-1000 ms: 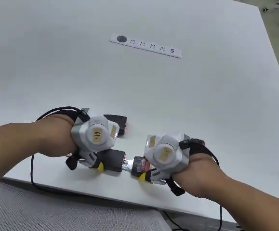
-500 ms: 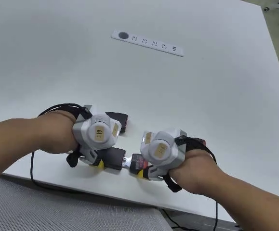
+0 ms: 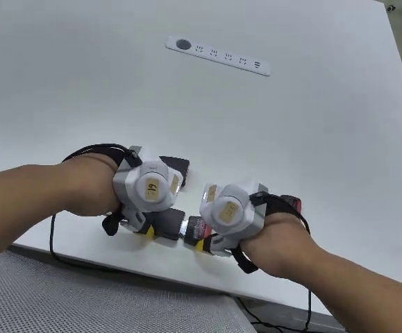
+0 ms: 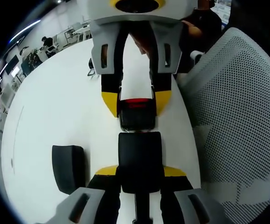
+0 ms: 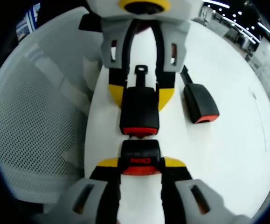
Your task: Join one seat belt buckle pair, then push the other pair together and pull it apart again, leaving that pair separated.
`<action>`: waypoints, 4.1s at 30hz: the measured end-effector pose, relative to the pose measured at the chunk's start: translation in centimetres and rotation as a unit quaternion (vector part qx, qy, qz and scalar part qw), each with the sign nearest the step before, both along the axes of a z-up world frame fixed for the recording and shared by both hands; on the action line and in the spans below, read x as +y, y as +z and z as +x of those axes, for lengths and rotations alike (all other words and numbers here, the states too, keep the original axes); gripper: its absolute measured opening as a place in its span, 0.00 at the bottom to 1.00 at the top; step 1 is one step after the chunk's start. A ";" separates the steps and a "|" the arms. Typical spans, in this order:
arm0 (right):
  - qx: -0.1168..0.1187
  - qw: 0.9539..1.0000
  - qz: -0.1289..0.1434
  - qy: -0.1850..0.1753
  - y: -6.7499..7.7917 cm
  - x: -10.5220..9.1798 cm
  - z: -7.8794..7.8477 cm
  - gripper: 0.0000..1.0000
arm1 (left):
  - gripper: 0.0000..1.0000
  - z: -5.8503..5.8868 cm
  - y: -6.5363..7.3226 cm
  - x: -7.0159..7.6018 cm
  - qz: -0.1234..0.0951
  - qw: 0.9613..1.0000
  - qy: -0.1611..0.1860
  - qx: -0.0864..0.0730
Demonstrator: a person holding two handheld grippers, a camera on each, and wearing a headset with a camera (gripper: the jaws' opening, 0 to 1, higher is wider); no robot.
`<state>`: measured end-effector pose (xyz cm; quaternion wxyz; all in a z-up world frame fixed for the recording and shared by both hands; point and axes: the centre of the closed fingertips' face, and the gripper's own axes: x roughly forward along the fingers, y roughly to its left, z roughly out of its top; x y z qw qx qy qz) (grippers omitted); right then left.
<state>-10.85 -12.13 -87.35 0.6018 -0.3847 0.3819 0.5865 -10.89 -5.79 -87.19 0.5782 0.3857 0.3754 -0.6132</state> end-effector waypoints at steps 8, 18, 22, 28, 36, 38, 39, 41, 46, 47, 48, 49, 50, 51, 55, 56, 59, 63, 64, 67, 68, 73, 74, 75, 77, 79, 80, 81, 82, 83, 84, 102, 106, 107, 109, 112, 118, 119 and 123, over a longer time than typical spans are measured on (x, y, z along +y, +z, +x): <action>-0.004 1.000 0.008 0.009 0.1 0.1 0.0 0.30 | 0.32 0.2 0.0 0.2 -0.019 1.000 0.008 0.006; -0.001 1.000 0.010 0.011 0.1 -0.1 0.1 0.30 | 0.32 0.5 -0.3 0.2 -0.021 1.000 0.014 0.009; 0.000 1.000 0.010 0.010 0.1 -0.1 0.2 0.30 | 0.32 0.6 -0.3 0.1 -0.021 1.000 0.015 0.011; 0.000 1.000 0.010 0.013 0.1 0.0 0.3 0.31 | 0.33 0.6 -0.2 0.0 -0.020 1.000 0.015 0.009; 0.002 1.000 0.015 0.012 0.1 0.1 0.3 0.32 | 0.34 0.6 -0.1 -0.1 -0.020 1.000 0.018 0.009; -0.001 1.000 0.014 0.015 0.1 0.1 0.4 0.33 | 0.34 0.6 -0.1 -0.1 -0.015 1.000 0.016 0.006; -0.001 1.000 0.014 0.015 0.1 0.1 0.4 0.33 | 0.34 0.6 -0.1 -0.1 -0.012 1.000 0.016 0.005; 0.000 1.000 0.016 0.012 0.1 0.1 0.3 0.33 | 0.34 0.6 0.0 -0.1 -0.007 1.000 0.016 0.004; 0.002 1.000 0.012 0.010 0.2 0.3 0.4 0.34 | 0.34 0.5 0.0 0.1 -0.004 1.000 0.028 0.011; 0.001 1.000 0.012 0.010 0.1 0.2 0.5 0.34 | 0.34 0.5 0.1 -0.1 -0.011 0.998 0.054 0.024; 0.001 1.000 0.013 0.008 0.1 0.3 0.5 0.34 | 0.35 0.6 0.2 -0.2 -0.017 0.994 0.093 0.044; -0.001 1.000 0.015 0.007 0.2 0.3 0.5 0.34 | 0.35 0.7 0.3 -0.1 -0.017 0.993 0.105 0.048; -0.001 1.000 0.017 0.007 0.3 0.4 0.5 0.34 | 0.35 0.9 0.2 0.0 -0.016 0.993 0.109 0.047; 0.001 1.000 0.019 0.004 0.4 0.4 0.5 0.35 | 0.36 1.0 0.2 0.1 -0.014 0.994 0.097 0.038; 0.002 0.999 0.033 -0.003 1.7 0.8 0.4 0.34 | 0.37 1.1 1.2 0.4 -0.020 0.996 0.084 0.025; 0.002 0.999 0.038 -0.002 2.0 0.9 0.4 0.34 | 0.37 1.1 1.5 0.4 -0.024 0.996 0.081 0.024; -0.002 0.999 0.049 0.000 3.1 1.1 0.5 0.34 | 0.37 1.4 2.4 0.5 -0.029 0.996 0.081 0.023; -0.008 0.998 0.065 0.006 4.7 1.2 0.7 0.35 | 0.39 2.6 3.8 1.0 -0.043 0.995 0.085 0.016; -0.009 0.998 0.068 0.005 5.1 1.1 0.8 0.35 | 0.39 2.9 4.3 0.9 -0.050 0.995 0.088 0.014; -0.018 0.997 0.071 0.008 5.7 0.5 1.5 0.36 | 0.39 4.3 4.9 1.3 -0.055 0.995 0.088 0.000; -0.021 0.997 0.068 0.005 5.7 0.0 1.9 0.36 | 0.39 5.0 4.9 1.6 -0.052 0.995 0.088 -0.007; -0.028 0.998 0.056 -0.013 5.1 -2.6 3.9 0.36 | 0.39 7.4 4.7 2.8 -0.047 0.994 0.102 -0.013; -0.031 0.998 0.055 -0.016 5.0 -3.1 4.3 0.37 | 0.39 7.7 4.6 2.9 -0.046 0.994 0.102 -0.014; -0.035 0.998 0.050 -0.021 4.9 -3.9 4.9 0.37 | 0.39 8.1 4.5 3.2 -0.045 0.994 0.103 -0.017; -0.037 0.998 0.048 -0.027 4.8 -5.0 5.5 0.37 | 0.40 8.7 4.6 3.5 -0.047 0.993 0.104 -0.019; -0.043 0.998 0.042 -0.029 4.7 -5.9 6.1 0.38 | 0.40 9.2 4.5 3.6 -0.049 0.993 0.106 -0.021; -0.044 0.998 0.036 -0.031 4.6 -6.7 6.5 0.38 | 0.41 9.5 4.5 3.7 -0.049 0.993 0.106 -0.026; -0.046 0.998 0.033 -0.032 4.5 -7.2 6.7 0.38 | 0.41 9.8 4.4 3.8 -0.050 0.993 0.105 -0.027; -0.050 0.998 0.028 -0.033 4.5 -7.9 7.1 0.38 | 0.41 9.9 4.4 3.8 -0.050 0.993 0.105 -0.027; -0.051 0.998 0.027 -0.033 4.4 -8.1 7.3 0.38 | 0.41 10.1 4.4 3.8 -0.050 0.993 0.106 -0.026; -0.052 0.998 0.022 -0.036 4.3 -8.9 7.6 0.38 | 0.41 10.3 4.4 3.7 -0.051 0.993 0.106 -0.028; -0.040 0.997 -0.031 -0.053 1.5 -15.7 9.7 0.40 | 0.44 10.6 2.0 2.6 -0.024 0.998 0.052 -0.027; -0.028 0.997 -0.041 -0.052 0.7 -16.6 9.5 0.39 | 0.44 10.8 1.5 2.3 -0.021 0.998 0.046 -0.022; -0.026 0.997 -0.044 -0.051 0.5 -16.8 9.4 0.39 | 0.44 10.8 1.4 2.2 -0.021 0.999 0.044 -0.022; -0.021 0.997 -0.045 -0.053 0.4 -17.1 9.5 0.38 | 0.44 10.8 1.3 2.1 -0.022 0.999 0.045 -0.020; -0.012 0.998 -0.050 -0.047 0.0 -17.4 9.3 0.37 | 0.44 10.8 0.9 1.9 -0.022 0.999 0.040 -0.017; -0.001 0.998 -0.043 -0.043 0.0 -17.1 9.4 0.34 | 0.38 10.6 0.7 1.8 -0.022 0.999 0.031 -0.007; 0.001 0.998 -0.043 -0.043 0.1 -17.1 9.4 0.34 | 0.36 10.5 0.7 1.8 -0.021 0.999 0.029 -0.006; 0.005 0.998 -0.048 -0.034 0.0 -17.1 9.3 0.34 | 0.33 10.3 0.6 1.7 -0.023 1.000 0.020 0.002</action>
